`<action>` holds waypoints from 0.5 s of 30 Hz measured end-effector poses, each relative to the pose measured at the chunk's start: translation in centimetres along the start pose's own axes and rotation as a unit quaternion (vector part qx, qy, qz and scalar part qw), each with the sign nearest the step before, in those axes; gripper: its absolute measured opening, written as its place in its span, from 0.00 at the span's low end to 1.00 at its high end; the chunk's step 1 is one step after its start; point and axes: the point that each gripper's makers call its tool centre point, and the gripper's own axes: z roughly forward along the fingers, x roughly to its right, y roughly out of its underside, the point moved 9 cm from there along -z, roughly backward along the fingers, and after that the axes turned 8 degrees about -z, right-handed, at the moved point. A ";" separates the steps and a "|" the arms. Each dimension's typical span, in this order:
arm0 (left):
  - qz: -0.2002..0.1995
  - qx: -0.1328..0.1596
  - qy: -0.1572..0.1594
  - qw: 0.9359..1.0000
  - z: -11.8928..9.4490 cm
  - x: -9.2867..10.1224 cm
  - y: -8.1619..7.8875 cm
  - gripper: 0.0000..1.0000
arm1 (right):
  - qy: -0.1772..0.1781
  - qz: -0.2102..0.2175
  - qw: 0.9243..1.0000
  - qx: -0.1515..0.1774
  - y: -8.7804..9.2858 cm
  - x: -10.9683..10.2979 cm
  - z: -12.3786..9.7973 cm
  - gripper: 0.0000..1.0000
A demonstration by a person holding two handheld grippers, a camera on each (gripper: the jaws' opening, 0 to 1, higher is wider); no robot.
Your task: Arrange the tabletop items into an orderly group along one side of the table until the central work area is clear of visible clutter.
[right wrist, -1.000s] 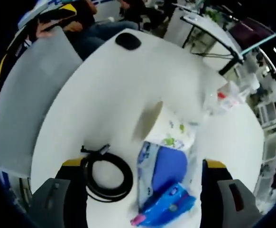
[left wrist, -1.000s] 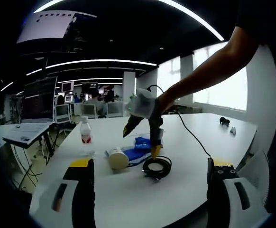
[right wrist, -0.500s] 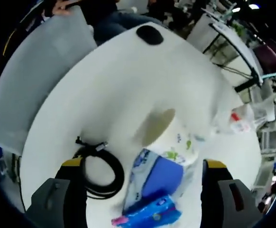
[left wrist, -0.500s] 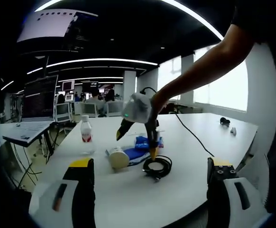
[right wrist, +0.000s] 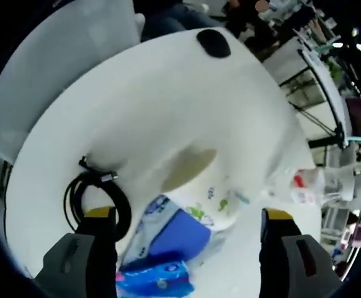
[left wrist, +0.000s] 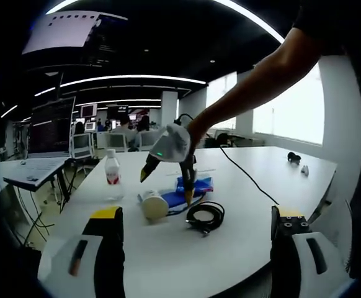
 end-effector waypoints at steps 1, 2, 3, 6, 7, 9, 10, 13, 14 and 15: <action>-0.001 0.000 0.001 1.000 0.0 0.0 0.0 0.99 | -0.003 -0.003 1.000 0.000 0.0 0.1 0.1 0.96; -0.001 -0.001 0.002 1.000 0.0 0.0 0.0 0.99 | -0.009 -0.008 1.000 -0.004 0.1 0.3 0.3 0.96; -0.001 -0.002 0.000 1.000 0.0 0.0 0.0 0.99 | -0.011 -0.014 1.000 -0.006 0.1 0.5 0.4 0.96; -0.002 -0.001 0.001 1.000 0.0 0.0 0.0 0.99 | -0.018 -0.039 0.999 -0.008 -0.1 0.9 0.9 0.95; -0.002 -0.002 0.001 1.000 0.0 0.0 0.1 0.99 | -0.018 -0.046 0.999 -0.008 -0.2 1.0 0.9 0.94; -0.003 -0.002 0.003 1.000 0.1 0.0 0.1 0.99 | -0.009 -0.072 0.997 -0.003 -0.4 1.6 1.0 0.91; -0.004 -0.004 0.004 1.000 0.1 -0.1 0.1 0.99 | -0.009 -0.073 0.997 -0.004 -0.3 1.7 1.0 0.90; -0.006 -0.001 0.003 1.000 0.1 -0.1 0.1 0.99 | -0.019 -0.107 0.994 -0.011 -0.2 2.2 1.0 0.87; -0.007 -0.001 0.004 1.000 0.1 -0.2 0.1 0.99 | -0.019 -0.116 0.993 -0.013 -0.2 2.3 1.0 0.87; -0.008 0.000 0.003 1.000 0.1 -0.2 0.0 0.99 | -0.018 -0.123 0.992 -0.016 -0.1 2.4 1.1 0.87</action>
